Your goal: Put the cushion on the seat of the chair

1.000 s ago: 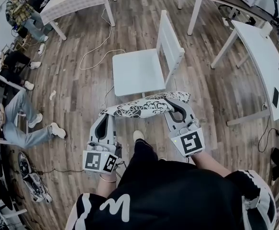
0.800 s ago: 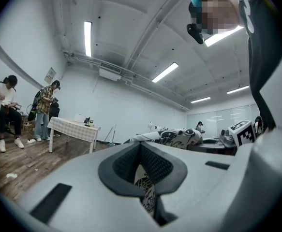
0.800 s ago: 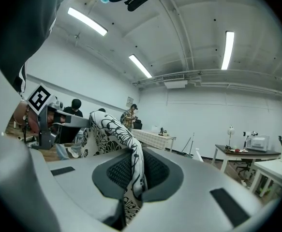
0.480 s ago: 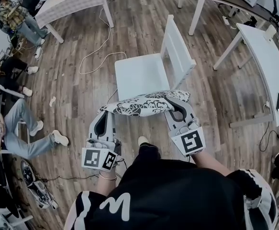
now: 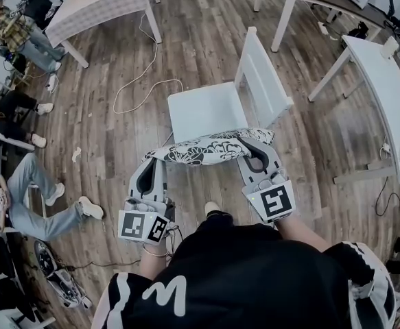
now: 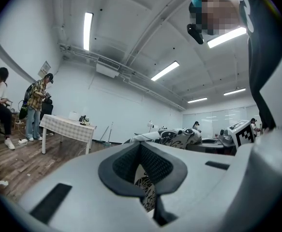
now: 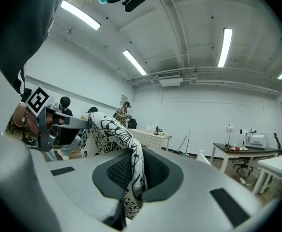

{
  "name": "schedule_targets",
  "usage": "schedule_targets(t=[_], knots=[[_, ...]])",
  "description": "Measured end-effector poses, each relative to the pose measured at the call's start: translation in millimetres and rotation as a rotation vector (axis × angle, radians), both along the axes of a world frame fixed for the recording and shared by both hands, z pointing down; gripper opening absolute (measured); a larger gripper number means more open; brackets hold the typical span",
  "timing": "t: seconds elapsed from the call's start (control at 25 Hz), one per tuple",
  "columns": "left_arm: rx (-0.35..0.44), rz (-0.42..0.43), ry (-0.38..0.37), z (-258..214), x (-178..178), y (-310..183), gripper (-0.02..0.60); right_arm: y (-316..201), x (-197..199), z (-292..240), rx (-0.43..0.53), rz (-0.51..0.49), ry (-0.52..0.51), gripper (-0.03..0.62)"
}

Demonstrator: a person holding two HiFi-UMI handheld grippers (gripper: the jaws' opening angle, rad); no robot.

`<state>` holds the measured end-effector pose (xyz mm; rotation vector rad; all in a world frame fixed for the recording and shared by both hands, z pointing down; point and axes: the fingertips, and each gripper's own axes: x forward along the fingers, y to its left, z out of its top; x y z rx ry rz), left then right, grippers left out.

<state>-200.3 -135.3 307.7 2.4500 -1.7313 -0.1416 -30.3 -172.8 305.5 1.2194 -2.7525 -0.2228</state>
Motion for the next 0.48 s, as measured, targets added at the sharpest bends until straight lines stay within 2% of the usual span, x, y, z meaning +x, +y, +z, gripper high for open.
schedule_targets(t=[0.48], knots=[[-0.007,0.007,0.009,6.1,-19.8,-5.2,0.003,-4.3,-18.8,5.1,-0.023,0.008,-0.009,0.031]])
